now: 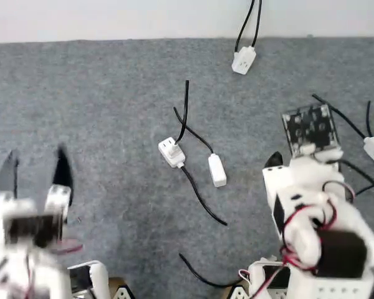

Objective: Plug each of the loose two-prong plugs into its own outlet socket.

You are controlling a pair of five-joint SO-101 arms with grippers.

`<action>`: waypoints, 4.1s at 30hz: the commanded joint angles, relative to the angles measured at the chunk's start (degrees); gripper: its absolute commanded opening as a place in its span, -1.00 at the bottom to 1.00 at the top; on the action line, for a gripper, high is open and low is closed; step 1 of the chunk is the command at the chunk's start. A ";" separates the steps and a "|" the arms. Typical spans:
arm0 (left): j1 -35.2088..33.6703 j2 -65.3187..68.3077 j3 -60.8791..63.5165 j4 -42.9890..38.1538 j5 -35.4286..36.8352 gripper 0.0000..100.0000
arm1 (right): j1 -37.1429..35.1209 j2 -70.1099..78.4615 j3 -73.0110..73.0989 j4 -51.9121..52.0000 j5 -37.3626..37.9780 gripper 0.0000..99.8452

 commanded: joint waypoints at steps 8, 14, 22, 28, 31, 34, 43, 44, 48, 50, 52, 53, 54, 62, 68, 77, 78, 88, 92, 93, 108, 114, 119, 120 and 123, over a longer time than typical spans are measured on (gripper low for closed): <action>10.64 51.52 -8.22 8.79 -3.69 -0.46 | 0.04 19.74 -9.76 14.90 3.60 -0.49; 11.16 52.75 -7.25 6.77 1.05 -0.46 | -0.31 33.45 -9.85 14.73 6.68 -0.49; 11.08 52.57 5.14 -4.48 1.32 -0.46 | -1.98 51.91 -10.20 8.31 6.68 -0.49; 11.52 53.10 7.34 -7.30 0.26 -0.46 | 5.85 52.18 -16.79 3.82 3.08 -0.49; 11.43 53.10 7.43 -7.38 0.44 -0.46 | 9.89 50.86 -22.51 7.69 5.27 -0.49; 11.52 53.10 9.01 -10.20 0.53 -0.46 | 16.22 50.95 -27.69 9.98 5.01 -0.49; 11.60 53.10 11.38 -14.59 -0.79 -0.46 | 35.91 56.04 -30.51 -1.10 6.59 -0.49; 11.60 53.10 11.47 -14.59 -0.79 -0.46 | 36.88 58.42 -30.59 -2.86 7.03 -0.49; 11.60 53.10 11.56 -14.59 -0.62 -0.46 | 40.48 71.25 -33.85 -9.10 6.86 -0.49; 11.60 53.10 11.65 -14.59 -0.62 -0.46 | 41.89 78.73 -39.21 -9.89 6.77 -0.49; 11.52 53.10 11.65 -14.59 -0.62 -0.46 | 42.42 86.37 -45.89 -10.24 6.95 -0.49; 11.52 53.10 11.65 -14.59 -0.62 -0.46 | 42.42 90.07 -49.49 -10.33 7.21 -0.49; 11.43 53.10 11.65 -14.59 -0.62 -0.46 | 42.42 93.85 -53.45 -10.07 7.38 -0.49; 11.52 53.10 12.70 -15.03 -0.62 -0.46 | 43.03 114.86 -80.97 -9.71 14.51 -0.49; 11.52 53.10 12.79 -15.03 -0.62 -0.46 | 41.54 118.99 -98.81 -9.80 19.69 -0.49; 11.52 53.10 12.79 -15.03 -0.79 -0.46 | 38.90 129.45 -102.07 -11.03 19.78 -0.49; 11.52 53.10 12.79 -15.03 -0.70 -0.46 | 38.73 131.21 -102.07 -11.65 19.78 -0.49; 11.60 53.10 12.97 -15.82 -0.62 -0.46 | 36.79 140.18 -102.07 -4.18 17.93 -0.49; 11.60 53.10 14.73 -18.73 -0.62 -0.46 | 31.69 140.09 -102.24 4.09 13.98 -0.49; 11.60 53.10 14.81 -18.81 -0.62 -0.46 | 30.11 140.09 -102.24 5.76 13.36 -0.49; 13.71 53.10 15.60 -18.90 -0.53 -0.46 | 14.99 137.27 -110.07 15.43 12.48 -0.49; 13.71 53.10 15.87 -18.99 -0.53 -0.46 | 15.43 131.30 -110.51 15.43 12.22 -0.49; 13.71 53.10 15.87 -19.08 -0.53 -0.46 | 22.73 118.64 -110.15 15.34 12.57 -0.49; 13.71 53.10 15.78 -19.08 -0.53 -0.46 | 24.48 116.26 -110.07 15.34 12.57 -0.49; 13.71 53.10 15.78 -19.08 -0.53 -0.46 | 30.20 110.37 -109.80 15.34 13.19 -0.49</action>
